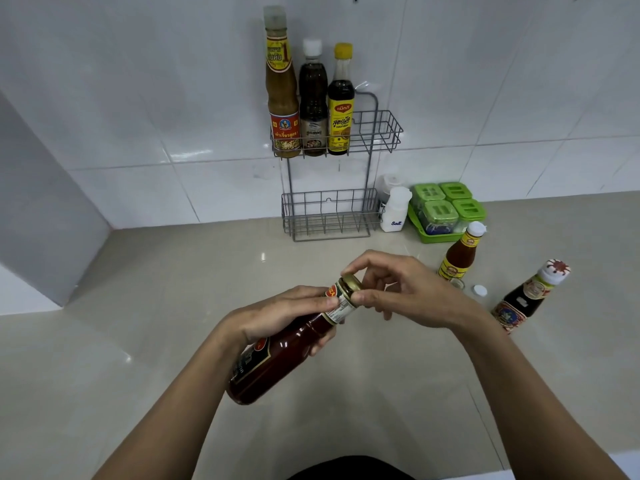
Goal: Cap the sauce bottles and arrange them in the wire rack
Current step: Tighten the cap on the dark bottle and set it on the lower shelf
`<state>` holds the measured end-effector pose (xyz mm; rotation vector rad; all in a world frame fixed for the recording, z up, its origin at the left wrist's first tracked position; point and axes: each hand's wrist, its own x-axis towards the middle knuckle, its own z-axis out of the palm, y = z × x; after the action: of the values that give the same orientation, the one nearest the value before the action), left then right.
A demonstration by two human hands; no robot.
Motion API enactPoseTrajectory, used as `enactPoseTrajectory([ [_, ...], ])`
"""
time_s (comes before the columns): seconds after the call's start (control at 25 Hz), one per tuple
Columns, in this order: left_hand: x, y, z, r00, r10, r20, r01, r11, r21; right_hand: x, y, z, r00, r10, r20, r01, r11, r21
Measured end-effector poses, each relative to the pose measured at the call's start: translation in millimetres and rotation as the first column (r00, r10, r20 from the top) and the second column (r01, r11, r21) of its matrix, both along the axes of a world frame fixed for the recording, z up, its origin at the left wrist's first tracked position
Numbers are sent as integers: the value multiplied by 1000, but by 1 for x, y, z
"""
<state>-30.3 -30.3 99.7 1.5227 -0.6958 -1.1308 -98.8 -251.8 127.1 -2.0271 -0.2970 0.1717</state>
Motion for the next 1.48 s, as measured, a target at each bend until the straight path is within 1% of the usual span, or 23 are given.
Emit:
enactPoseTrajectory([
  [0.08,-2,-1,0,998,30,48,-29,1000,-11,0,5,-2,999,-34,26,34,999,3],
  [0.16,-4,-3,-1,987,66,149,-63,998,-24,2,10,-7,994,-105,41,105,994,-10],
  [0.24,-5,-2,-2,978,85,191,-78,996,-40,3,15,-12,986,-161,50,161,987,-8],
  [0.32,-3,2,-3,989,55,140,-48,998,-51,3,18,-15,979,-160,125,160,987,11],
  [0.44,-2,5,-1,993,-97,-64,89,989,-118,2,25,-12,946,-111,305,98,993,59],
  [0.48,-2,5,0,985,-138,-103,122,981,-154,3,27,-11,929,-111,354,90,993,74],
  [0.52,-3,5,2,984,-151,-96,133,976,-172,5,29,-11,913,-123,388,96,992,87],
  [0.6,-2,3,5,996,-86,27,89,986,-140,11,31,-14,899,-182,398,153,983,104],
  [0.68,-2,0,4,979,43,199,-26,996,-86,17,33,-19,905,-258,339,247,966,77],
  [0.72,-2,-3,1,952,112,284,-98,993,-61,21,33,-23,906,-298,302,302,953,35],
  [0.8,-2,-10,-10,858,209,468,-232,973,-8,31,33,-31,901,-373,221,398,914,-78],
  [0.84,-3,-13,-17,815,228,533,-279,960,15,35,34,-34,898,-402,182,427,894,-136],
  [0.88,-2,-15,-22,803,235,548,-298,954,28,38,33,-36,894,-418,161,443,879,-176],
  [0.92,-1,-15,-24,829,236,508,-285,958,19,38,33,-37,894,-417,165,443,879,-178],
  [0.96,1,-14,-24,881,228,414,-246,969,-10,36,32,-37,898,-398,187,425,896,-133],
  [1.04,4,-9,-18,983,131,125,-120,988,-92,29,31,-31,912,-308,271,313,949,26],
  [1.12,6,-3,-13,991,-37,-126,13,984,-180,24,31,-26,907,-208,366,179,978,112],
  [1.16,5,-1,-11,978,-101,-180,62,976,-211,23,32,-24,898,-176,404,140,983,118],
  [1.2,5,-1,-10,977,-126,-173,86,971,-222,23,32,-22,888,-162,429,125,986,114],
  [1.28,5,-3,-8,997,-67,-42,58,980,-189,27,33,-22,879,-191,436,165,982,97],
  [1.36,4,-7,-7,989,73,129,-57,990,-129,31,33,-25,880,-267,392,265,962,59],
  [1.44,2,-14,-11,927,206,314,-196,979,-64,36,31,-29,885,-358,299,381,925,-19],
  [1.48,1,-17,-14,869,244,431,-262,965,-17,40,31,-32,885,-397,244,424,903,-67],
])
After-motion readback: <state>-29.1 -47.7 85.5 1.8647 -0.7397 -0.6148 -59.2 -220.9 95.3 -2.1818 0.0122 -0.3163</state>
